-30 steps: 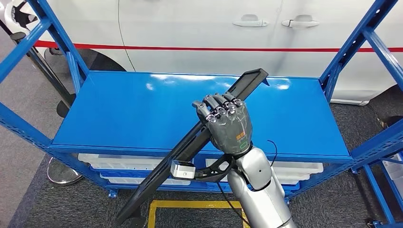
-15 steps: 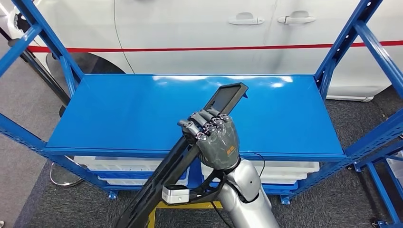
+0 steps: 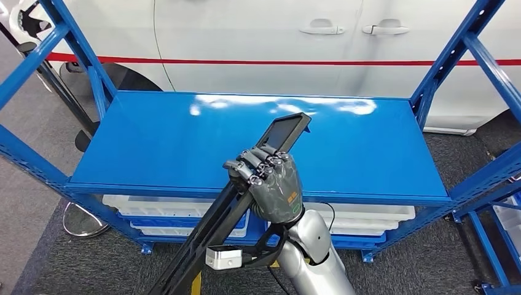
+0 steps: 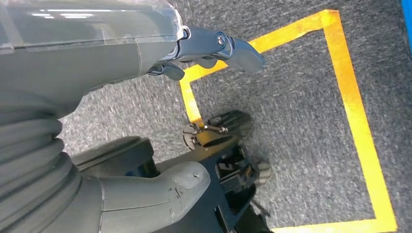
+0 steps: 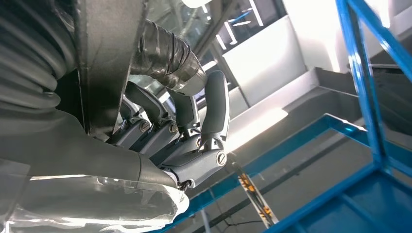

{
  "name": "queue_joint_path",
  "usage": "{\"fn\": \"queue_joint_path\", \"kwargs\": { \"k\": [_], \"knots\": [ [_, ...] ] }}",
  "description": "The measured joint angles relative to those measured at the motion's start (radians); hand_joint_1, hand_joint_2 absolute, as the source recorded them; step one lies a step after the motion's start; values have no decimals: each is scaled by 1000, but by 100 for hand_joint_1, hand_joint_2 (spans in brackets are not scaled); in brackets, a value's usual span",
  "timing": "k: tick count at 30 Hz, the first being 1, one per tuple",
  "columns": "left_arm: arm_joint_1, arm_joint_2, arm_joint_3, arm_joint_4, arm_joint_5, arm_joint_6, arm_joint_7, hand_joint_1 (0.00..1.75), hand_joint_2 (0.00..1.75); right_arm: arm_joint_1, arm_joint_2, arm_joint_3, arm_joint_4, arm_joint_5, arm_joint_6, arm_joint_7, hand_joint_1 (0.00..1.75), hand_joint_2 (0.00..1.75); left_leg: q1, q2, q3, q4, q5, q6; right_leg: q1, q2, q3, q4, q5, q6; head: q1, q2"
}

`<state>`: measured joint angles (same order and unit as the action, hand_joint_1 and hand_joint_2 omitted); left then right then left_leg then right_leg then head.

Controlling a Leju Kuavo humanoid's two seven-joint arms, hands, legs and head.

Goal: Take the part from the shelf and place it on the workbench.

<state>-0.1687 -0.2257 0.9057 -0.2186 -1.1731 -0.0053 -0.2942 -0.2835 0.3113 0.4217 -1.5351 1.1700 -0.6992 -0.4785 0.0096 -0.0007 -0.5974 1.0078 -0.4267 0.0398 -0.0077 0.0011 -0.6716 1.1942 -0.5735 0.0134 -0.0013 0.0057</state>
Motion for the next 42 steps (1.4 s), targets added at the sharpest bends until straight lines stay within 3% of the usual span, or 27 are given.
{"fn": "queue_joint_path", "kwargs": {
  "k": [1, 2, 3, 4, 7, 8, 11, 13, 16, 17, 18, 19, 21, 23, 25, 27, 28, 31, 32, 33, 34, 36, 38, 39, 42],
  "knots": [
    [-1, 0, 0, 0, -2, -2, 2, 0, 175, -8, 0, -3, 6, 2, 0, 10, 175, 175, -1, 2, -10, 3, 5, 2, -1, 0, -19, 61, -34, 2, 0, 0],
    [-2, 0, 0, 0, -2, -3, 4, 0, 175, -17, 0, -8, 12, 1, 0, 17, 175, 175, -2, 3, -20, 6, 10, 2, -2, 0, -27, 101, -50, 4, 0, 0],
    [-3, -1, -1, 0, -2, -3, 5, 0, 175, -26, 0, -14, 19, 0, 0, 21, 175, 175, -2, 4, -30, 10, 15, 1, -4, 0, -18, 108, -46, 5, 0, 0],
    [-4, -1, -1, 0, -2, -3, 7, 0, 175, -35, 0, -21, 26, 1, 0, 23, 175, 175, -2, 4, -41, 14, 21, 0, -6, -1, 11, 77, -25, 5, 0, 0],
    [-8, -1, -4, 0, -6, -4, 15, 0, 175, -58, 5, -43, 40, 14, 0, 25, 175, 175, -3, 3, -65, 27, 36, -13, -6, 0, 135, -106, 28, 0, 0, 0],
    [-10, -1, -5, 0, -8, -4, 16, 0, 175, -63, 8, -50, 44, 19, 0, 26, 175, 175, -4, 2, -69, 29, 42, -20, -4, 1, 152, -140, 32, -3, 0, 0],
    [-16, -1, -7, 0, -10, -3, 16, 0, 175, -77, 15, -68, 60, 34, 0, 34, 175, 175, -2, 1, -77, 27, 60, -39, 0, 1, 141, -154, 50, -21, 0, 0],
    [-17, 0, -8, 0, -10, -3, 16, 0, 175, -86, 21, -76, 71, 37, 0, 38, 175, 175, 2, 0, -95, 56, 18, -50, -3, -2, 123, -159, 71, -39, -1, 0],
    [-20, 1, -8, 0, -10, -5, 14, 0, 175, -93, 27, -83, 83, 33, 0, 38, 175, 175, 5, 0, -139, 219, -120, -62, -3, -5, 85, -158, 102, -50, -2, 0],
    [-21, 1, -8, 0, -10, -5, 13, 0, 175, -94, 27, -84, 88, 29, 0, 37, 175, 175, 5, 0, -145, 273, -142, -64, -2, -6, 71, -157, 112, -50, -2, 0],
    [-21, 2, -8, 0, -10, -5, 13, 0, 175, -94, 28, -86, 94, 24, 0, 35, 175, 175, 5, 0, -138, 302, -141, -65, -1, -7, 57, -155, 121, -49, -2, 0],
    [-22, 2, -8, 0, -9, -5, 12, 0, 175, -95, 28, -86, 99, 21, 0, 34, 175, 175, 5, 0, -114, 296, -122, -64, -1, -8, 43, -153, 130, -48, -2, 0],
    [-24, 5, -8, 0, -9, -5, 11, 0, 175, -98, 30, -88, 109, 18, 0, 32, 175, 175, 4, -1, -21, 190, -81, -57, 0, -8, 21, -147, 145, -44, -2, 0],
    [-28, 8, -8, 0, -10, -6, 10, 0, 175, -102, 34, -89, 114, 24, 0, 38, 175, 175, -1, -1, 72, 57, -85, -47, 0, -8, 9, -143, 159, -35, -2, 0],
    [-27, 10, -8, 0, -10, -9, 9, 0, 175, -104, 38, -90, 118, 34, 0, 48, 175, 175, -8, -2, 100, 3, -94, -37, -1, -10, 7, -148, 176, -22, -2, 0],
    [-22, 11, -8, 0, -9, -13, 7, 0, 175, -105, 40, -90, 123, 38, 0, 55, 175, 175, -5, 1, 91, -10, -73, -24, -1, -8, 2, -150, 180, -10, -1, 0],
    [-21, 11, -8, 0, -8, -14, 5, 0, 175, -105, 40, -90, 126, 39, 0, 57, 175, 175, -3, 3, 85, -16, -60, -15, 0, -6, -5, -137, 160, -5, -1, 0],
    [-19, 11, -8, 0, -7, -15, -3, 0, 175, -107, 40, -90, 137, 41, 0, 67, 175, 175, -3, 8, 48, -17, -24, 3, -4, -2, -46, 3, 26, 4, -1, 0],
    [-18, 12, -8, 0, -9, -15, -5, 0, 175, -108, 40, -90, 142, 44, 0, 71, 175, 175, -4, 8, 31, -14, -15, 4, -6, -2, -55, 58, -1, 7, -1, 0],
    [-18, 12, -7, 0, -9, -15, -7, 0, 175, -108, 40, -90, 148, 50, 0, 76, 175, 175, -5, 9, 14, -9, -6, 2, -8, -2, -53, 95, -5, 9, -1, 0],
    [-17, 12, -6, 0, -9, -15, -9, 0, 175, -108, 40, -90, 153, 57, 0, 79, 175, 175, -5, 9, -4, -3, 3, 0, -10, -2, -38, 103, 14, 11, -1, 0],
    [-17, 12, -5, 0, -6, -16, -9, 0, 175, -109, 40, -90, 158, 74, 0, 84, 175, 175, -4, 9, -38, 14, 17, -6, -15, -2, 34, 32, 59, 11, -1, 0],
    [-16, 12, -5, 0, -2, -16, -10, 0, 175, -112, 42, -89, 159, 88, 0, 88, 175, 175, -6, 8, -63, 29, 30, -17, -12, -1, 116, -83, 52, 5, -1, 0],
    [-16, 12, -5, 0, 0, -16, -10, 0, 175, -114, 43, -89, 159, 93, 0, 91, 175, 175, -6, 8, -70, 33, 37, -24, -9, 0, 139, -125, 40, 0, -1, 0],
    [-13, 12, -4, 1, 2, -17, -15, 0, 175, -116, 44, -89, 162, 105, 0, 96, 175, 175, -2, 6, -80, 29, 58, -43, -5, -1, 130, -149, 56, -21, -1, 0]
  ]
}}
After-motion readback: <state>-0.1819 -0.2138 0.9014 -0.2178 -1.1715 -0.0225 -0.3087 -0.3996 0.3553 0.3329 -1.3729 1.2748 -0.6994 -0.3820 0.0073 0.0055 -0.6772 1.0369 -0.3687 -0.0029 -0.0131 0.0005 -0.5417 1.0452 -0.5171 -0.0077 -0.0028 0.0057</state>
